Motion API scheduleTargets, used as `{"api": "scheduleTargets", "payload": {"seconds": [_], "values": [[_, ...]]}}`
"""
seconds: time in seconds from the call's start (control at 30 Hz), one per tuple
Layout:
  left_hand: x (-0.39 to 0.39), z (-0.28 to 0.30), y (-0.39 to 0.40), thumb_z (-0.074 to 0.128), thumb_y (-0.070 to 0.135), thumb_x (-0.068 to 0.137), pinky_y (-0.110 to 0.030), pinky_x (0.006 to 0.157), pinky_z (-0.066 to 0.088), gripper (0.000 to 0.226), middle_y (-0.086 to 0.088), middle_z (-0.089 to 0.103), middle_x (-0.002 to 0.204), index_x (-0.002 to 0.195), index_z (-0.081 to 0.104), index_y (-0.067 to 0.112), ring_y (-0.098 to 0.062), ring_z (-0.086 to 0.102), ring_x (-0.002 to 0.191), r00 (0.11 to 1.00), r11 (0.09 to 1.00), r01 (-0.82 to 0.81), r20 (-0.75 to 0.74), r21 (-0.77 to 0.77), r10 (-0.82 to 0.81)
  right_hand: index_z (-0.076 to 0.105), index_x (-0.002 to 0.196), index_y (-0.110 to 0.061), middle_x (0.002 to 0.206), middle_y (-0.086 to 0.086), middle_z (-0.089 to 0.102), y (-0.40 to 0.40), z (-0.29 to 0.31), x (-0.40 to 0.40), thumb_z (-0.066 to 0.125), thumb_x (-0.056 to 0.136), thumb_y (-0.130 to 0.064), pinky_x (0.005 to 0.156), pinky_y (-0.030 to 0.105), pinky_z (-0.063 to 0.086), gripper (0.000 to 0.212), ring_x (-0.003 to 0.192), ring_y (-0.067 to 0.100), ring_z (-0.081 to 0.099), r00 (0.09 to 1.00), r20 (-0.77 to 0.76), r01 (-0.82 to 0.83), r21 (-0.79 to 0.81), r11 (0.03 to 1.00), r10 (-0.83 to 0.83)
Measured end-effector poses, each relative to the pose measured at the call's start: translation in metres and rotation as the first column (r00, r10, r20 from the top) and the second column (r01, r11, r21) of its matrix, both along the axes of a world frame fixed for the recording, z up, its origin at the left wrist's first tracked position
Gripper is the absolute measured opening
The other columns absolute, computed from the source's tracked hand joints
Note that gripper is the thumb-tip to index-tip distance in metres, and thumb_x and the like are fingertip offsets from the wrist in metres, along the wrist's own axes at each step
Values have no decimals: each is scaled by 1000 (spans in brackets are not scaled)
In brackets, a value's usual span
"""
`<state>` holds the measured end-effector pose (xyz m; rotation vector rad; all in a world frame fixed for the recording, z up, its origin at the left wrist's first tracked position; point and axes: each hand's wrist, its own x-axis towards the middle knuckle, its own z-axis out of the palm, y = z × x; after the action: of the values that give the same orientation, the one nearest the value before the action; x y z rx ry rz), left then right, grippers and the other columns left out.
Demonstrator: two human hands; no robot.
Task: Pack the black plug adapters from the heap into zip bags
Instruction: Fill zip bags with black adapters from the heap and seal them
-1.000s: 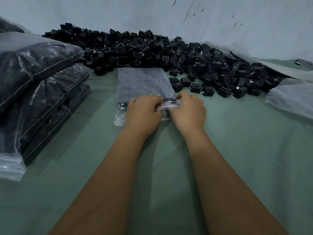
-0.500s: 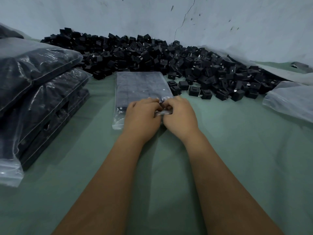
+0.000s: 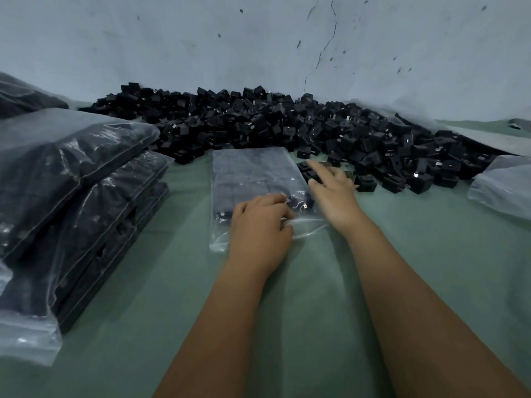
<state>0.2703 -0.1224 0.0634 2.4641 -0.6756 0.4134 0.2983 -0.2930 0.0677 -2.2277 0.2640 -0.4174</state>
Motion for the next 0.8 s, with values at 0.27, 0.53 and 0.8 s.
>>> {"api": "scheduleTargets", "payload": {"seconds": [0.27, 0.53, 0.8], "values": [[6, -4, -1, 61, 16, 82, -16, 91, 8, 26, 18, 54, 136, 100, 72, 32, -4, 41, 128, 1000, 1000, -1, -1, -6, 1, 56, 102, -33, 105, -5, 59, -10, -7, 27, 58, 87, -34, 86, 32, 36, 15, 113, 22, 39, 991, 18, 135, -184, 974, -134], [7, -3, -1, 61, 17, 83, -18, 94, 10, 24, 19, 55, 136, 97, 72, 33, -4, 41, 128, 999, 999, 4, -36, -32, -5, 64, 111, -28, 93, -12, 59, -13, -4, 1, 72, 79, -33, 84, 23, 45, 33, 102, 9, 53, 874, 267, 338, 264, 903, -405], [3, 1, 1, 61, 21, 87, -20, 100, 12, 28, 16, 51, 142, 110, 72, 32, -6, 39, 132, 998, 1000, 11, -56, -25, -12, 55, 113, -38, 107, -5, 59, 29, 4, -50, 67, 77, -25, 70, 17, 48, 40, 84, 5, 61, 832, 321, 293, 437, 850, -452]]}}
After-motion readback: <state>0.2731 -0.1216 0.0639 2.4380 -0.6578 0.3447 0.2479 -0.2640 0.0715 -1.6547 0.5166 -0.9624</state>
